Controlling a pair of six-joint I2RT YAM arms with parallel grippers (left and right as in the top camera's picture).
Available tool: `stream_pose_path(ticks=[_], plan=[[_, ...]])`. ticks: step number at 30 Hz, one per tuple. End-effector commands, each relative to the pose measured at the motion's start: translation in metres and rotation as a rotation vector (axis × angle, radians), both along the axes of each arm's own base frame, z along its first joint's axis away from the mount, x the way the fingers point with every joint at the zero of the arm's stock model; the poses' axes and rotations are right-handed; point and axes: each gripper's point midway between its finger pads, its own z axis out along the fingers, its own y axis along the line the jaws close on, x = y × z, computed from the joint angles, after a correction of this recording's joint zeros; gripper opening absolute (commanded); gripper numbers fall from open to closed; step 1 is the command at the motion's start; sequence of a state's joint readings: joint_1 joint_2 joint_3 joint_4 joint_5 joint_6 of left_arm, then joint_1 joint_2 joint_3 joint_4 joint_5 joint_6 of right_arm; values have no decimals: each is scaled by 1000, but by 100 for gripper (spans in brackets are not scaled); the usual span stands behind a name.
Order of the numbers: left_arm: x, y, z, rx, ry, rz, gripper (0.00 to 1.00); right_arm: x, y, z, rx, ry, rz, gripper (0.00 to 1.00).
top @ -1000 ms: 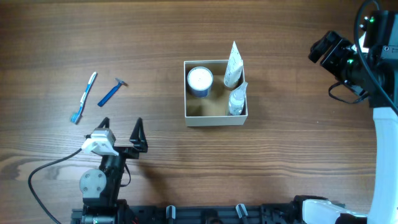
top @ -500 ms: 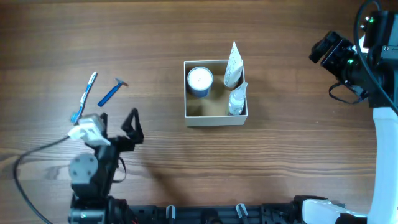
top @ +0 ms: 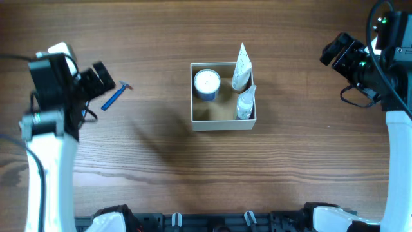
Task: Pack container
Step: 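Reach the left gripper to the blue toothbrush and grasp its handle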
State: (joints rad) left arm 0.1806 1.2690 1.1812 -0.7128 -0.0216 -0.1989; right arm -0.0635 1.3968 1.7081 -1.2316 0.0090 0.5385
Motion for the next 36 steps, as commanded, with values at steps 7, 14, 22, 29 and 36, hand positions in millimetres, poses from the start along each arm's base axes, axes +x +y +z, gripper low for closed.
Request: stream_pose_path(ticks=[7, 14, 22, 29, 36], plan=[[27, 40, -68, -14, 202, 59, 100, 1, -5, -4, -11, 12, -30, 100], [23, 68, -95, 95, 304, 108, 100, 1, -5, -4, -11, 13, -29, 100], [18, 89, -172, 36, 476, 141, 91, 1, -5, -4, -11, 13, -29, 100], [26, 92, -197, 65, 509, 43, 80, 1, -5, -4, -11, 13, -29, 100], [46, 75, -198, 70, 441, -174, 73, 1, -5, -4, -10, 12, -29, 100]])
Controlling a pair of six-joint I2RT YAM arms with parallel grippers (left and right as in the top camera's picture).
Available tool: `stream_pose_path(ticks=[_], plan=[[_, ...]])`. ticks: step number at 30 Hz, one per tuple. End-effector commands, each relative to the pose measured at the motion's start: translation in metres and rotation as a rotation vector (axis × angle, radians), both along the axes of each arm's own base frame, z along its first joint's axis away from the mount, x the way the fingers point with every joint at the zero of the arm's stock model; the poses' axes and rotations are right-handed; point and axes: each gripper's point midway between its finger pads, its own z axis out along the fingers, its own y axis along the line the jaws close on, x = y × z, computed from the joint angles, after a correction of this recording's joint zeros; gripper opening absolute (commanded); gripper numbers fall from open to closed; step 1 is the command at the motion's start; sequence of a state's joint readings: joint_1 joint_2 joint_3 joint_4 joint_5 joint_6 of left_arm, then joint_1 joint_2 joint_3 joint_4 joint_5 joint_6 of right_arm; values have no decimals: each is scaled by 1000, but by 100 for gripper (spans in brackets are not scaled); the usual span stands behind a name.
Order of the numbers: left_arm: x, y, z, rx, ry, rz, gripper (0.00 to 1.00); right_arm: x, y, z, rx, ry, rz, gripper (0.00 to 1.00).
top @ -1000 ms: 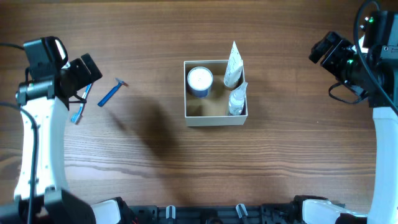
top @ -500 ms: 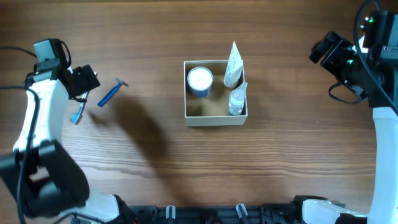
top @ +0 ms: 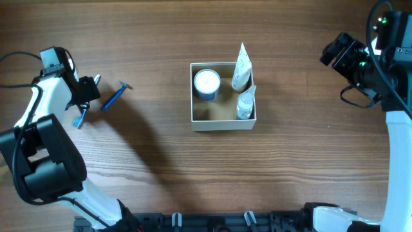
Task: Pack container
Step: 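Reach the left gripper to the blue toothbrush and grasp its handle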
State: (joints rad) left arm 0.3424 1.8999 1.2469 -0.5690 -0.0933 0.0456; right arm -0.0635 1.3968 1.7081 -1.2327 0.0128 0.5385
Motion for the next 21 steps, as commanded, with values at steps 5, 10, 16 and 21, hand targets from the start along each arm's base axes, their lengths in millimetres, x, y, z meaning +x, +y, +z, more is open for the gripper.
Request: stream_pose_path(ticks=[5, 10, 16, 21], plan=[[12, -13, -7, -17, 2, -258, 67, 1, -5, -4, -7, 11, -27, 100], [10, -14, -17, -19, 28, -285, 60, 1, -5, -4, -8, 11, -27, 100], [5, -16, -37, -44, 72, -284, 56, 1, -5, -4, -7, 11, -27, 100], [4, -16, -39, -45, 75, -284, 49, 1, -5, -4, -8, 11, -27, 100]])
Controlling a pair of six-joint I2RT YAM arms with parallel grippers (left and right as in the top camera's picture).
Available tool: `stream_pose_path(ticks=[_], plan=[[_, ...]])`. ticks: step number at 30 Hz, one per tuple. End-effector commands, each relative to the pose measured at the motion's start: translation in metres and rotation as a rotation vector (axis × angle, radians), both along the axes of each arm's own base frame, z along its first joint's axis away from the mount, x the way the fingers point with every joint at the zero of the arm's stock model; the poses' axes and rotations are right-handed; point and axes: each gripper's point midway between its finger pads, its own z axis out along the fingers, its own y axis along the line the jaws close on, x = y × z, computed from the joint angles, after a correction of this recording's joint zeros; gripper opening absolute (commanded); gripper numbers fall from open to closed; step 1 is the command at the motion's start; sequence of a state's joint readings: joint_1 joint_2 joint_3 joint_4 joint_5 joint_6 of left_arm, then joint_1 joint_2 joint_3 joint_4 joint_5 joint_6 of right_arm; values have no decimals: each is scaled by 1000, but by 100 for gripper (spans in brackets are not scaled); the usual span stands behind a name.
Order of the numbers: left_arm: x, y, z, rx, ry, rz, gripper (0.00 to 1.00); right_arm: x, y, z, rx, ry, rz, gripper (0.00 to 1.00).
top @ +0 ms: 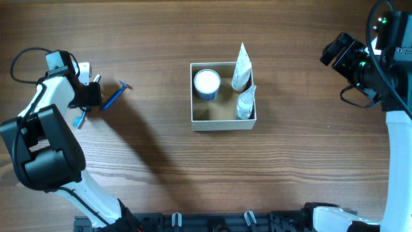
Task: Pack container
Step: 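Reach the left gripper to the blue toothbrush and grasp its handle, then carry the toothbrush into the box and lower it between items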
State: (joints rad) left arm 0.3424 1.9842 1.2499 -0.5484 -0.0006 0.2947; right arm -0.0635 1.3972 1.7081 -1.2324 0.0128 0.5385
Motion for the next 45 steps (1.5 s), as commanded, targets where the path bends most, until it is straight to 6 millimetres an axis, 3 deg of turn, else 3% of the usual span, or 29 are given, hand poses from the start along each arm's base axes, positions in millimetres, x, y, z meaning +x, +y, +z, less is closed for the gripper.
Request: stream_pose_path(ticks=[1, 3, 10, 14, 19, 25, 29, 30, 38, 45], plan=[[1, 0, -7, -11, 12, -19, 45, 1, -5, -4, -8, 11, -27, 100], [1, 0, -7, -11, 12, -18, 34, 1, -5, -4, -8, 11, -27, 100], [-1, -6, -8, -45, 16, -19, 19, 1, -5, -4, -8, 11, -27, 100], [-3, -14, -8, -87, 21, -29, 4, 1, -5, -4, -8, 11, -27, 100], [-7, -25, -4, -139, 32, 23, 4, 1, -5, -4, -8, 11, -27, 100], [-10, -51, 25, -175, 20, 11, 4, 1, -5, -4, -8, 11, -27, 100], [-6, -92, 68, -210, -51, -60, 4, 1, -5, -4, -8, 11, -27, 100], [-4, -113, 90, -216, -96, -77, 4, 1, -5, -4, -8, 11, -27, 100], [-12, -228, 172, -316, -280, -179, 4, 1, -5, -4, -8, 11, -27, 100], [-26, -331, 180, -468, -291, -129, 4, 1, -5, -4, -8, 11, -27, 100]])
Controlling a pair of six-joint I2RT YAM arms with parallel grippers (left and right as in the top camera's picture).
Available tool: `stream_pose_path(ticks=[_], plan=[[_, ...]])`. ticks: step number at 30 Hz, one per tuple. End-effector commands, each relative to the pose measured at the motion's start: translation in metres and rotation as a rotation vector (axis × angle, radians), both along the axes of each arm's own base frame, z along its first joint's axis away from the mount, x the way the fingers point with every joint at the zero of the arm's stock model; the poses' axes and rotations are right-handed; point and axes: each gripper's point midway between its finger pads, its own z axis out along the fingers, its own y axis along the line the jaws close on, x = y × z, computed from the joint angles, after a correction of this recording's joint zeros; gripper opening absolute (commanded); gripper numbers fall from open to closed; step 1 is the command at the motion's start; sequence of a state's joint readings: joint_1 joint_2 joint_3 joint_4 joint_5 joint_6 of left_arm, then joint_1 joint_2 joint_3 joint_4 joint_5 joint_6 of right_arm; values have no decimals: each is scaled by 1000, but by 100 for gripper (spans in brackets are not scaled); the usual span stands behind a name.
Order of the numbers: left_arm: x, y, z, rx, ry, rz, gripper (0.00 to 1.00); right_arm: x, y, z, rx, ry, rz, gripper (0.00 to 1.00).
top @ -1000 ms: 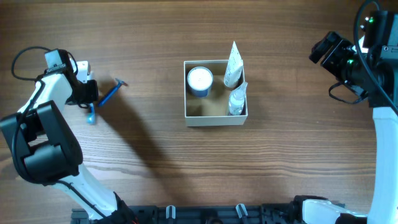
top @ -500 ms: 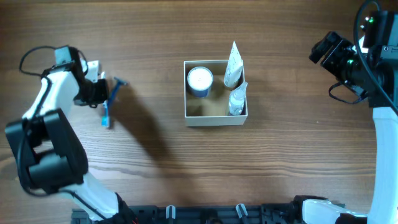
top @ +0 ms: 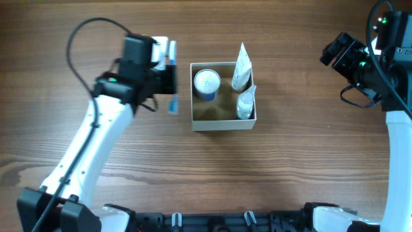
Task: Pack container
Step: 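Carry the toothbrush into the box and lower it between items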
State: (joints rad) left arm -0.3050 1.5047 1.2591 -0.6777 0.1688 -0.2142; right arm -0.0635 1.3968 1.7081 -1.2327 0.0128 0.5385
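Observation:
An open cardboard box (top: 223,126) stands mid-table. It holds a round blue tub with a white lid (top: 206,82) at its back left and two white tubes (top: 241,66) (top: 245,103) along its right side. My left gripper (top: 168,76) hovers just left of the box, shut on a slim blue-and-white stick-like item (top: 172,103), perhaps a toothbrush, that lies parallel to the box's left wall. My right gripper (top: 339,51) is far off at the upper right, and its jaws are too dark to read.
The left arm (top: 96,142) stretches diagonally from the front left across the wooden table (top: 290,167). The box's front-left corner shows bare floor (top: 209,113). No other loose objects show on the wood.
My left gripper went from the far left edge to beside the box's left wall, carrying the blue item. The blue razor seen on the table no longer shows; the arm covers that spot.
My left gripper stayed at the far left near a blue razor on the table through all three earlier moments, with a blue item hanging from it. Now it holds that item next to the box. The right arm never moved.

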Motion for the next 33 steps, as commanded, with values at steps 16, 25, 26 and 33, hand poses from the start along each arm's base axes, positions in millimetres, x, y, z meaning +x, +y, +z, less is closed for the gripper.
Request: stream_pose_path(ticks=[16, 25, 26, 33], plan=[[-4, -123, -44, -47, -11, 90, 5, 1, -5, -4, -8, 11, -27, 100], [8, -128, -35, -51, -80, 52, 6, 1, -5, -4, -8, 11, -27, 100], [9, -130, -34, -57, -87, 51, 6, 1, -5, -4, -7, 11, -27, 100], [15, -131, -28, -67, -120, 62, 7, 1, -5, -4, -8, 11, -27, 100]])
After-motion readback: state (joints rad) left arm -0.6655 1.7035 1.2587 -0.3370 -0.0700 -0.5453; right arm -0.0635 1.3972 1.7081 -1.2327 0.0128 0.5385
